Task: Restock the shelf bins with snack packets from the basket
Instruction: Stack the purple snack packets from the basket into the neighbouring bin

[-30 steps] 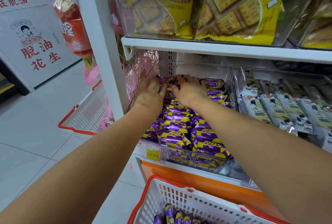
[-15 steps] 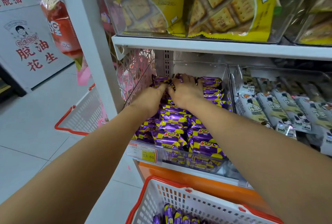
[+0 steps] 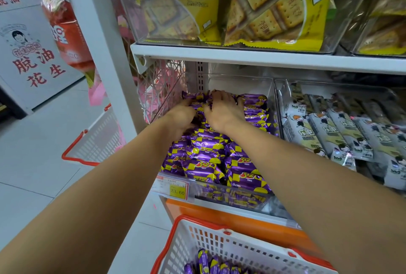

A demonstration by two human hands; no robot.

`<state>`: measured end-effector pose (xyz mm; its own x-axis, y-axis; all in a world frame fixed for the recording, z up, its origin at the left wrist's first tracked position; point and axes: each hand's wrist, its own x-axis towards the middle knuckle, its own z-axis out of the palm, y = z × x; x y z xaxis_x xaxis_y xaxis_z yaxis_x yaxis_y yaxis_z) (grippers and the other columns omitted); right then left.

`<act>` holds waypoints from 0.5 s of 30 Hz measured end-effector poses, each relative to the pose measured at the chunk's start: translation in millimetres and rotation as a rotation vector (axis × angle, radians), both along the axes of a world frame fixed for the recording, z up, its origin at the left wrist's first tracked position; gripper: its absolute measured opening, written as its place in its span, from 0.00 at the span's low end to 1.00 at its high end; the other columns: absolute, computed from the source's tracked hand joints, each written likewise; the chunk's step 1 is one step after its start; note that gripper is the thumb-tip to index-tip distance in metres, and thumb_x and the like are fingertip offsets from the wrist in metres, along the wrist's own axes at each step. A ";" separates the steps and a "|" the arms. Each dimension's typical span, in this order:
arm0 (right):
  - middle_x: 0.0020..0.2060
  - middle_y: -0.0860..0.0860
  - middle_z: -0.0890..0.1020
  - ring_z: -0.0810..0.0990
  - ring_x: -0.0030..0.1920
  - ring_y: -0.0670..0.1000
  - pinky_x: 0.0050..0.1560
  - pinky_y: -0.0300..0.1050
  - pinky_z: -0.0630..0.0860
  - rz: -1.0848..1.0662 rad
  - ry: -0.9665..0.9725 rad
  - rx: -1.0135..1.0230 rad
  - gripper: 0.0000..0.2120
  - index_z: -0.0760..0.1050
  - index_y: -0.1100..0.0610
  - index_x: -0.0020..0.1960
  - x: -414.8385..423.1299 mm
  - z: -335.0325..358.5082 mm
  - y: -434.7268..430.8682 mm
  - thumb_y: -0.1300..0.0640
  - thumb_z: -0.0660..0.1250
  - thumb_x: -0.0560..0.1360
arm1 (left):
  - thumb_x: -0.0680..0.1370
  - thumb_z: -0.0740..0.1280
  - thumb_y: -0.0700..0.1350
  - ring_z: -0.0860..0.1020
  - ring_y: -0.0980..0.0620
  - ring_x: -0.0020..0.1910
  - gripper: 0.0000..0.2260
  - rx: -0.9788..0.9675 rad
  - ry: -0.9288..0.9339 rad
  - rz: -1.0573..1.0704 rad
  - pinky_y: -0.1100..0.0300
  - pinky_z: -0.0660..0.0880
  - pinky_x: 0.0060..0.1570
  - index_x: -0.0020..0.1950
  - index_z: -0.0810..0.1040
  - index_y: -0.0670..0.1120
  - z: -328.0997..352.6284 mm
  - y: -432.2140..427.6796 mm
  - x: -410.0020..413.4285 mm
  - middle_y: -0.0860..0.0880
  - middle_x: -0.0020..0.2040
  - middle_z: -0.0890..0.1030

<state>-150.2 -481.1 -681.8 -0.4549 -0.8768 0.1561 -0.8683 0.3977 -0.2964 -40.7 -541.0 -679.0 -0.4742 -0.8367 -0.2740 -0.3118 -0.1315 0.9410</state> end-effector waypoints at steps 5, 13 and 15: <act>0.72 0.58 0.64 0.60 0.74 0.58 0.74 0.62 0.50 0.031 0.018 0.033 0.23 0.61 0.50 0.75 0.4 -0.3 0.8 0.47 0.53 0.81 | 0.76 0.55 0.33 0.78 0.44 0.51 0.22 -0.054 0.052 0.063 0.48 0.74 0.54 0.66 0.73 0.50 -2.1 0.6 -10.0 0.38 0.57 0.80; 0.75 0.58 0.59 0.55 0.76 0.59 0.75 0.61 0.47 0.012 0.076 0.092 0.25 0.62 0.53 0.75 1.1 -1.6 0.2 0.44 0.52 0.81 | 0.79 0.55 0.33 0.77 0.40 0.59 0.21 -0.123 0.033 0.054 0.49 0.73 0.61 0.69 0.72 0.47 2.1 0.9 -18.0 0.39 0.60 0.79; 0.76 0.59 0.58 0.54 0.76 0.59 0.75 0.61 0.47 0.014 0.086 0.094 0.25 0.61 0.53 0.75 0.8 -2.4 0.3 0.44 0.51 0.81 | 0.78 0.55 0.32 0.78 0.41 0.57 0.23 -0.146 0.017 0.050 0.51 0.75 0.59 0.71 0.70 0.46 -0.1 0.2 -17.3 0.39 0.60 0.79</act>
